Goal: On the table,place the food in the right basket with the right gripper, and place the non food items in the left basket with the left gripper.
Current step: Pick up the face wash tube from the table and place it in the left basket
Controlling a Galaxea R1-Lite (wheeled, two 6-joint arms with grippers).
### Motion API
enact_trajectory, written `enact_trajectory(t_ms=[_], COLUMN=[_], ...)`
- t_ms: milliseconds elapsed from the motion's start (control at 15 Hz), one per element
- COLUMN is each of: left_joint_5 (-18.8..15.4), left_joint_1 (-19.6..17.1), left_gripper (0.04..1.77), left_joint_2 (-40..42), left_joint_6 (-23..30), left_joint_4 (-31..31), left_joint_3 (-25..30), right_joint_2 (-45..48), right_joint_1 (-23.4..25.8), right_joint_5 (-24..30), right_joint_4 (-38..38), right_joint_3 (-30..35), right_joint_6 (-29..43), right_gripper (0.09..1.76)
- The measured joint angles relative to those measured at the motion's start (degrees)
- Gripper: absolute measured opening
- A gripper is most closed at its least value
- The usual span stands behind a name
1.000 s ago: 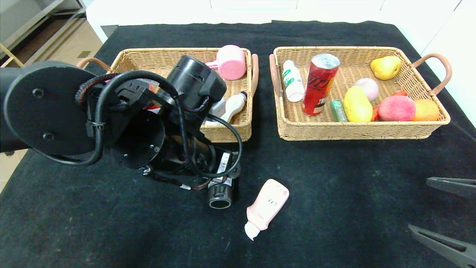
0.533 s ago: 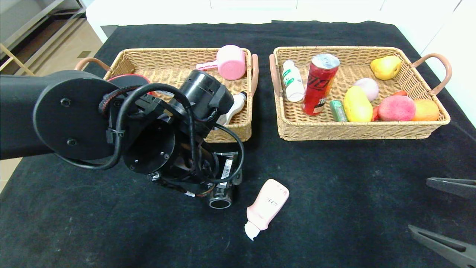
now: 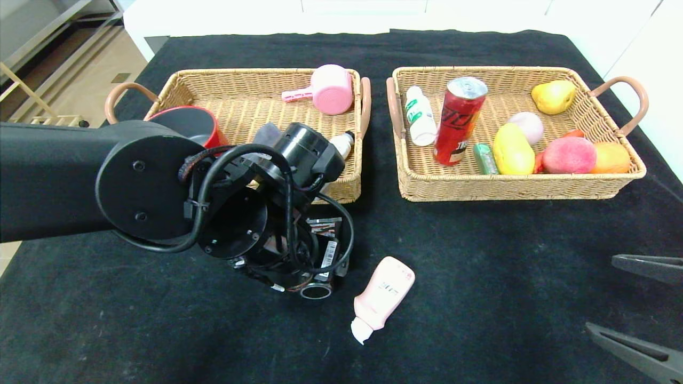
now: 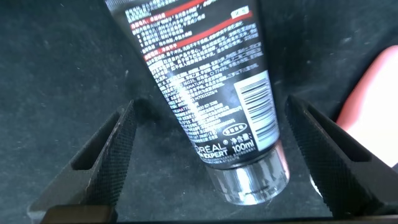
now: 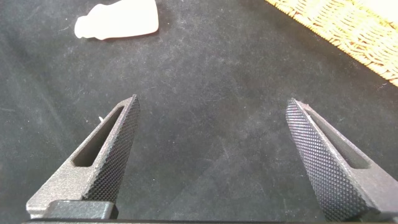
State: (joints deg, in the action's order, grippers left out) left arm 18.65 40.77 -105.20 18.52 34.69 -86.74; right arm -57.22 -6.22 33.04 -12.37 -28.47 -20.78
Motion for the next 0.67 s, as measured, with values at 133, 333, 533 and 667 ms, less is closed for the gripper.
enact_trajectory(t_ms=[133,333,533,667], left_joint_5=[-0.05,-0.07,-0.27,-0.52], left_joint_1=[0.0,-0.09,-0.15,-0.13], left_gripper=[1.71,1.71,1.72,1.39], left_joint_2=[-0.3,-0.52,-0.74,-0.94], left_joint_6=[0.09,0.09,0.09,0.09], left_joint_4=[0.04,-0.24,-0.22,-0.11], left_joint_3=[0.13,0.16,0.16,0.16], right_joint_2=[0.0,0.0,-0.05,-0.05], right_joint_1=[0.0,0.0,0.0,0.0], right_joint_5=[-0.02,0.0,-0.02,0.0], right_joint_4=[-0.02,-0.02,0.04,0.02], right_joint_3=[0.0,0.0,0.0,0.11], right_joint_6=[0.01,0.01,0.01,-0.07], right_gripper=[1.71,1.71,1.71,1.71])
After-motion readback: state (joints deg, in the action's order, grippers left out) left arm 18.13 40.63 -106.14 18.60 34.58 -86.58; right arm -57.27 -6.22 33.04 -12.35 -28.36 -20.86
